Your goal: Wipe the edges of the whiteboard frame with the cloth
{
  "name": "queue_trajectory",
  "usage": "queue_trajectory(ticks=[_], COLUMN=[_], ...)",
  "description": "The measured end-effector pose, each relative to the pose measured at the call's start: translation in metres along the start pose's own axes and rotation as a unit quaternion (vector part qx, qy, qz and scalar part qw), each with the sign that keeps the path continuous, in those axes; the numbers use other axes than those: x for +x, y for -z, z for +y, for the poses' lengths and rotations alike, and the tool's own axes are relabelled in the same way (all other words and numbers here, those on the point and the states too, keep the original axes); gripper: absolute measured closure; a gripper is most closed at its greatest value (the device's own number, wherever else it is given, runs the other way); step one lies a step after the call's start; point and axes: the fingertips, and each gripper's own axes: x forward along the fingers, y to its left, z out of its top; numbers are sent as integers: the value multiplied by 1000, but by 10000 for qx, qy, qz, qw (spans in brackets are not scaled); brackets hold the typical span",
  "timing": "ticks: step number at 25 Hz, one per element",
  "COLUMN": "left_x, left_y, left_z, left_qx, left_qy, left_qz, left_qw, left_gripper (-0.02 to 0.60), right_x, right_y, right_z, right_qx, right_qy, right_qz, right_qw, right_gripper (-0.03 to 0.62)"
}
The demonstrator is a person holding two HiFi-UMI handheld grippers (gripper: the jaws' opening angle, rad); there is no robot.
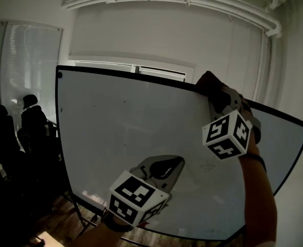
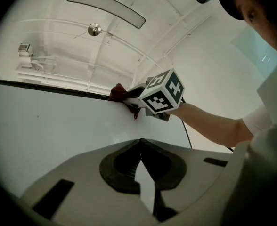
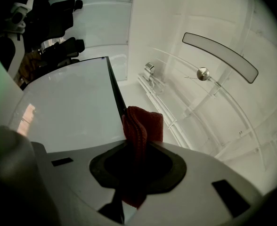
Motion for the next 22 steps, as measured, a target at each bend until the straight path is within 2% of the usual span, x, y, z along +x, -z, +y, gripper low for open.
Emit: queue_trajectory(ticks=[7, 17, 22], left_x=[-8, -12, -22], left_y=[5, 2, 17], left_z=[17, 27, 37], left_qx=[-60, -26, -9], left_qy=[-144, -664, -635], left_qz=[20, -59, 85], left_qw=[9999, 9978, 9979], left_gripper=[572, 572, 572], right_x=[10, 12, 25], right_y=[-29, -42, -64], right_z=[14, 20, 36], right_qx=[-25, -20, -44], right_qy=[-57, -186, -293], right_qz=[-232, -591, -618], right_qw=[9997, 9981, 9976], right_gripper=[523, 523, 523])
